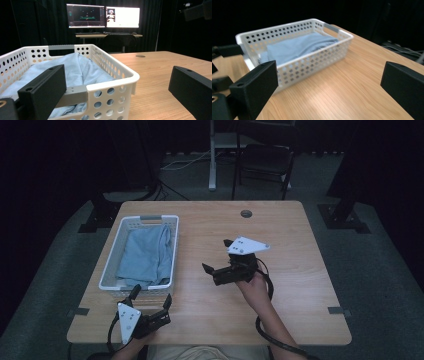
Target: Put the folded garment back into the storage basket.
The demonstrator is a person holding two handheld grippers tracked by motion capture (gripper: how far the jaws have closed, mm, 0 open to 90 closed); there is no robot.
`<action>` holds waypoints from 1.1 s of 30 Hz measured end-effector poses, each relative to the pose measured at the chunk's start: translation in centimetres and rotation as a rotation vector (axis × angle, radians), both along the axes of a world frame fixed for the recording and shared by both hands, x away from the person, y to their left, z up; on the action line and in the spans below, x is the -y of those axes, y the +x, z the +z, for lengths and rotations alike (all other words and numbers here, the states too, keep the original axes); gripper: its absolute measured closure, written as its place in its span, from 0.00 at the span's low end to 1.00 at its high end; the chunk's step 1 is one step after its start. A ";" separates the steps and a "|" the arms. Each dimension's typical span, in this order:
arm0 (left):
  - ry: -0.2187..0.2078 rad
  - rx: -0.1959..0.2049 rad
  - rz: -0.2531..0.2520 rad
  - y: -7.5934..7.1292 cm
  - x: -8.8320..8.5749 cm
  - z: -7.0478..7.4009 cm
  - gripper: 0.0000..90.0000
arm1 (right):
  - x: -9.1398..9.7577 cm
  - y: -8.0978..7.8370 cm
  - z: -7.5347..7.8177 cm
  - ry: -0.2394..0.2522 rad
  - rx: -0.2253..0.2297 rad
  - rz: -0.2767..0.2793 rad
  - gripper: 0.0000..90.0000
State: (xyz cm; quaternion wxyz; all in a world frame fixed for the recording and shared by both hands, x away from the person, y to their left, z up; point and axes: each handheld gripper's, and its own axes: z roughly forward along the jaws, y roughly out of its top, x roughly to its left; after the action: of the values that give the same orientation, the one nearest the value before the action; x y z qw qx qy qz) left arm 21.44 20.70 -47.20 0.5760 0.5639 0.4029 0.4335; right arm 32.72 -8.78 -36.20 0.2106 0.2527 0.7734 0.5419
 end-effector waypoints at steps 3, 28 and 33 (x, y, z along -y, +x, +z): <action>0.000 0.000 0.001 0.0 0.0 0.0 0.03 | 1.1 -0.3 -0.4 -0.012 -0.005 -0.027 0.01; -0.002 0.005 0.001 0.0 0.0 0.0 0.03 | 8.0 -4.2 -2.5 -0.003 -0.039 -0.179 0.01; -0.005 0.008 0.000 -0.1 0.0 0.0 0.03 | 9.2 -5.3 -3.1 -0.001 -0.036 -0.212 0.01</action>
State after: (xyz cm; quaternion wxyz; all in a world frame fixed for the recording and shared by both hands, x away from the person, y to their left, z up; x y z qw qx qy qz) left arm 21.38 20.72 -47.23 0.5790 0.5605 0.4018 0.4349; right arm 27.45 -18.02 -39.25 0.2528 0.3426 0.7463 0.5117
